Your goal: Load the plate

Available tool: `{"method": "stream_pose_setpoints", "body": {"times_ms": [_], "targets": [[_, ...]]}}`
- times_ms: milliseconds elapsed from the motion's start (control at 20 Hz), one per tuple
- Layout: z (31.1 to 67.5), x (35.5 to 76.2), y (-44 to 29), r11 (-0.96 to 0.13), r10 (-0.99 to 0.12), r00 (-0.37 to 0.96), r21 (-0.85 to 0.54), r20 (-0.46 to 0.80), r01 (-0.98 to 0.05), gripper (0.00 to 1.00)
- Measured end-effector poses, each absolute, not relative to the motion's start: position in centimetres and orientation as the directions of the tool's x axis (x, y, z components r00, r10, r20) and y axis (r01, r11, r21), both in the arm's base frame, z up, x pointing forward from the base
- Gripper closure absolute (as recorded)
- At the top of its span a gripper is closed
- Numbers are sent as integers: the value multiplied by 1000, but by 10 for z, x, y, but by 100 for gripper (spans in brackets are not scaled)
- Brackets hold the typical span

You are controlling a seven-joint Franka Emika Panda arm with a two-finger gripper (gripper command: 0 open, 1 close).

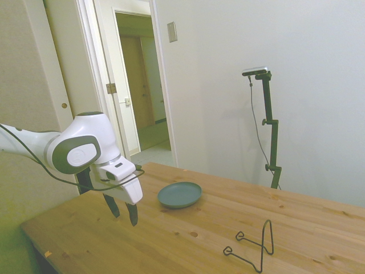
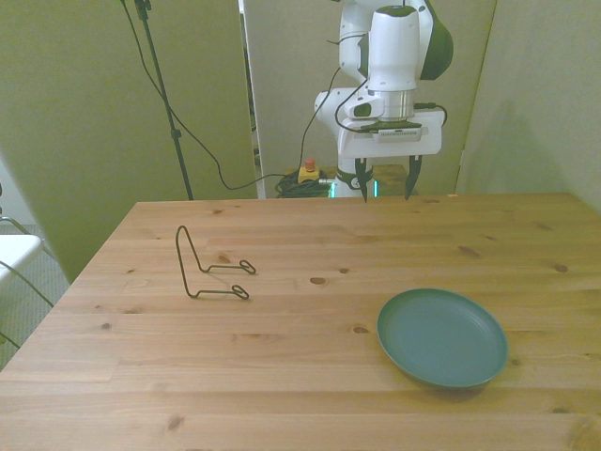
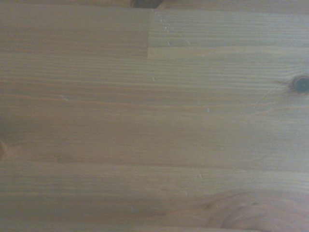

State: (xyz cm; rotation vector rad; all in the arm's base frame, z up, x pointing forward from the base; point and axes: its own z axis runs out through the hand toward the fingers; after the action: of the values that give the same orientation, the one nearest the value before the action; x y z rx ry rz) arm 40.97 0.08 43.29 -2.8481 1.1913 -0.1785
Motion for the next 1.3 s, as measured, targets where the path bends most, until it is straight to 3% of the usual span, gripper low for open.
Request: {"method": "stream_pose_setpoints", "body": {"times_ms": [350,850,1050,1300], "targets": [[429,427,-20,-618,-786,609,-96,110,-780,0],[441,557,-79,-470,-880,446,-159,163,-868,0],[435,588,-115,-421,-904,395,-171,165,-891,0],[426,606,-125,-398,-917,393,-240,70,-885,0]]}}
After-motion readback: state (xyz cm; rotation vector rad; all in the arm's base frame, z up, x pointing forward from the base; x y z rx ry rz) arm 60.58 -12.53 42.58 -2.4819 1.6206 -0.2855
